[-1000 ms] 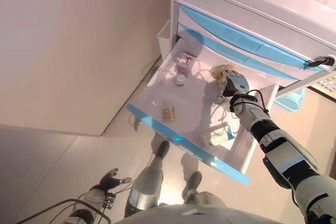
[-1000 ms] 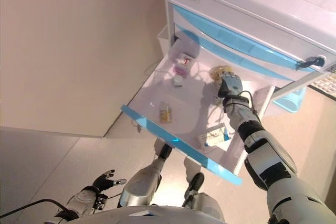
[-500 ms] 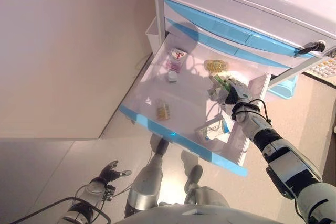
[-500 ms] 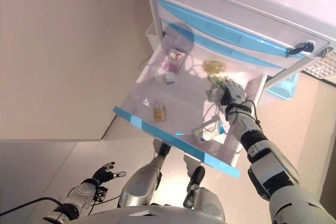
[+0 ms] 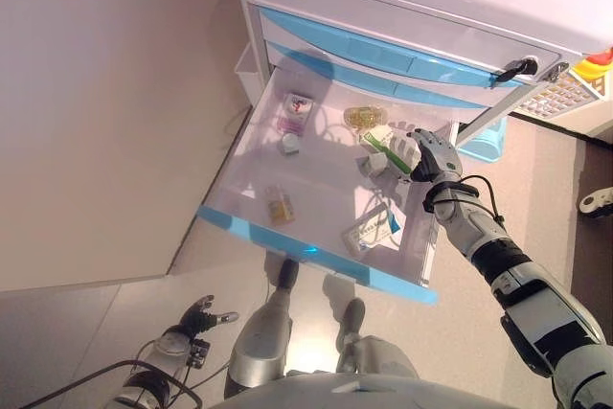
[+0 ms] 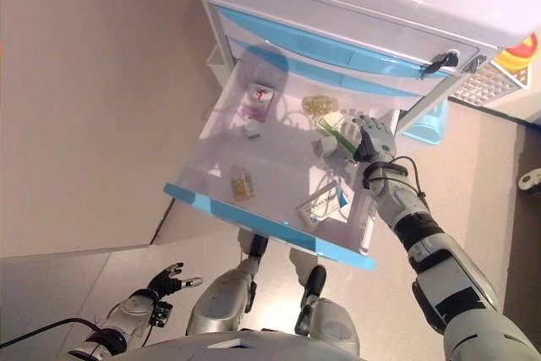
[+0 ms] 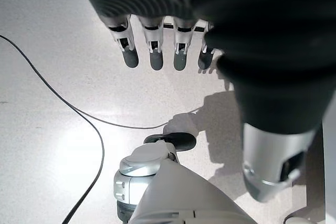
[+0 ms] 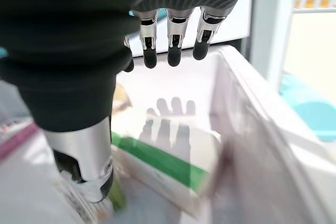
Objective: Open the drawer and pick up the medicine
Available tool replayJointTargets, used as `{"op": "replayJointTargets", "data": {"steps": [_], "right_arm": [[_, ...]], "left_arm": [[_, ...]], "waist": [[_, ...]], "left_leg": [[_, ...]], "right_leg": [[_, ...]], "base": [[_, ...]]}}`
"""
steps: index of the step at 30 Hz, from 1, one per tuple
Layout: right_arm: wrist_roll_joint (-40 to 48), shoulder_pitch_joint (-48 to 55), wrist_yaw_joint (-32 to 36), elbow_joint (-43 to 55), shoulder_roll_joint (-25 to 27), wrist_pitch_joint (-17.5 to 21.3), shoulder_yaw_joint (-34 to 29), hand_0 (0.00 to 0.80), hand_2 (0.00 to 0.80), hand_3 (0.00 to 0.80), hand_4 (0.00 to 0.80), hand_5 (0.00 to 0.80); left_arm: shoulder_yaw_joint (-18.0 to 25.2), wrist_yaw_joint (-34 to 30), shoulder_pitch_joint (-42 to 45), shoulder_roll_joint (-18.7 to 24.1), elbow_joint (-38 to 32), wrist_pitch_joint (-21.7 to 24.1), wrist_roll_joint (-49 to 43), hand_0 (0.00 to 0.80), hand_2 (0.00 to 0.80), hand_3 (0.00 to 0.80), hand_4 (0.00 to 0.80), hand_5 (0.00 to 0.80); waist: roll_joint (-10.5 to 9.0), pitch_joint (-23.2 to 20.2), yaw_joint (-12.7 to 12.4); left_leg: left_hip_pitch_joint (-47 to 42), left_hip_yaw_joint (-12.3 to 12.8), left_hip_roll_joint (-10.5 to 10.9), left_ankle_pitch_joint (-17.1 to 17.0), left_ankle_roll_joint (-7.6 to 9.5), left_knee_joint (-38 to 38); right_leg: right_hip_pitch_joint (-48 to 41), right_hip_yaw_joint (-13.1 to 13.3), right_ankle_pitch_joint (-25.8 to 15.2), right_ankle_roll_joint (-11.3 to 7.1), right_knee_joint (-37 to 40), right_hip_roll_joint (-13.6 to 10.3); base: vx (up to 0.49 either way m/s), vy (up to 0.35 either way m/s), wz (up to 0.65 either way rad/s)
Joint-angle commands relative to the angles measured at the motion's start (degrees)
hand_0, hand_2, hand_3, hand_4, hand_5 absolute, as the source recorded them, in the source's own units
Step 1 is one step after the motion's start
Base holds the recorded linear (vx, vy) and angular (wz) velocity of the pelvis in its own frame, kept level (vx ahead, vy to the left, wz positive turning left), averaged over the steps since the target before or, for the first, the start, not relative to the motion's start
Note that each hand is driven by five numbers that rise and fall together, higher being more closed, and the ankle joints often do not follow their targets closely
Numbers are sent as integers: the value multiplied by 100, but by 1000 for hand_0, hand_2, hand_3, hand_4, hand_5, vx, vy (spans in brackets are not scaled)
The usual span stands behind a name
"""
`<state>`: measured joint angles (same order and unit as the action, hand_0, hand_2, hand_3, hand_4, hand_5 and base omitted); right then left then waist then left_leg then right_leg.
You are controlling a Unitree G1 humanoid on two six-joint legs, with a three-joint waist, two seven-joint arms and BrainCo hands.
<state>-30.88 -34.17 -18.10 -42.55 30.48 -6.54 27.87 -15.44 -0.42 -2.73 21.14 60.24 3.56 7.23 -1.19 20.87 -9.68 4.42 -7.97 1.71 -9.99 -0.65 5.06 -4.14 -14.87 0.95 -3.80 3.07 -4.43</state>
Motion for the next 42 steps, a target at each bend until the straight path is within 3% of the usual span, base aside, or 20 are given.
{"op": "replayJointTargets", "data": {"steps": [1, 16, 26, 42], "right_arm": [[-258, -255, 44, -45, 331, 65, 282, 0, 0, 0, 0, 0], [-282, -842, -271, -794, 198, 15, 410, 0, 0, 0, 0, 0], [-557, -1057, 294, -1271, 212, -122, 585, 0, 0, 0, 0, 0], [-848, -1068, 417, -1591, 107, -117, 743, 0, 0, 0, 0, 0]], "left_arm": [[-117, -8, 33, 43, 190, -60, -28, 0, 0, 0, 0, 0], [-240, -51, 28, 49, 142, -53, 13, 0, 0, 0, 0, 0], [-298, -87, 30, 109, 42, -24, 99, 0, 0, 0, 0, 0], [-280, -49, 4, 149, -44, -29, 104, 0, 0, 0, 0, 0]], "waist": [[112, -255, -157], [252, -161, -432], [315, -97, -581], [274, -18, -671]], "left_leg": [[-136, 52, 414, 943, 323, -86], [45, -163, 491, 839, 305, -112], [131, -279, 529, 758, 301, -107], [221, -356, 525, 689, 294, -87]], "right_leg": [[666, 30, -109, -234, -606, -123], [742, -221, -57, -216, -679, -189], [792, -372, -26, -216, -756, -240], [855, -443, -42, -218, -770, -239]], "base": [[-16, -14, 4], [0, 11, 7], [22, 16, 9], [2, -5, 4]]}}
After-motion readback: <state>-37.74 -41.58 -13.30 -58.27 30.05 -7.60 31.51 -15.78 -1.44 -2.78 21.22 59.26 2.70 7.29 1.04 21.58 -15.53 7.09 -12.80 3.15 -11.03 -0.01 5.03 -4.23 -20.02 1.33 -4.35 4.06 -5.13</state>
